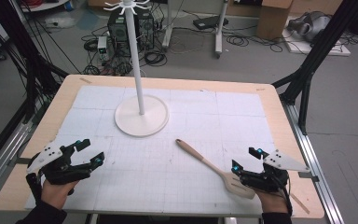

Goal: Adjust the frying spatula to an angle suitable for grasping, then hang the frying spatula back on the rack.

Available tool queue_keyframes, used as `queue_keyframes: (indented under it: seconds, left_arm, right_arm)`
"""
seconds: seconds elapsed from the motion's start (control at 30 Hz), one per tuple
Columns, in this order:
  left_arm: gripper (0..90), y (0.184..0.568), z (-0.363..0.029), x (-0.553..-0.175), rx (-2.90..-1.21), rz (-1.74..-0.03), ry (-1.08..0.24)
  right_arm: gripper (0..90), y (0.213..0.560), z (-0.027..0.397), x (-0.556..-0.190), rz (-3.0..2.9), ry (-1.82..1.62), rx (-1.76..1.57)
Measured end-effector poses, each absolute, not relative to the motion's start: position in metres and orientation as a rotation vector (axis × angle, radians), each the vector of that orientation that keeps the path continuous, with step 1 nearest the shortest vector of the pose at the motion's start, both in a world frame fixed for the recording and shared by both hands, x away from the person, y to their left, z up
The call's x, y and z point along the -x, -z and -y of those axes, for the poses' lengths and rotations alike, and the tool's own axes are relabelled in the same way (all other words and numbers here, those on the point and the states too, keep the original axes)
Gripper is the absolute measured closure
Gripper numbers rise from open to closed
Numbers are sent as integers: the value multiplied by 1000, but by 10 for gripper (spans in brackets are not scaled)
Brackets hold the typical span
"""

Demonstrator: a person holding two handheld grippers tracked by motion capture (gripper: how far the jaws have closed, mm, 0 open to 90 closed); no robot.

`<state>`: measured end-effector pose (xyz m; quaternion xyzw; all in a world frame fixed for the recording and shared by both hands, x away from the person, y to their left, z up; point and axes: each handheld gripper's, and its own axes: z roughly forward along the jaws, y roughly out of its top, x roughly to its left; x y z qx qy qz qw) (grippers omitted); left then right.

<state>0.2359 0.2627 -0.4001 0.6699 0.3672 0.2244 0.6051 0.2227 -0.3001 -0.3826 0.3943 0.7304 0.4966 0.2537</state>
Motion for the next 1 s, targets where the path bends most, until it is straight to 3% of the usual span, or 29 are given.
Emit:
queue_keyframes:
  seconds: [0.63, 1.0]
  left_arm:
    - [222, 401, -261, -238, -1565, -843, -512]
    - [225, 401, -257, -237, -1579, -841, -510]
  right_arm:
    - [192, 387, 282, -241, -2136, -1225, -1029]
    - [370, 403, 258, -258, -2455, -994, -909]
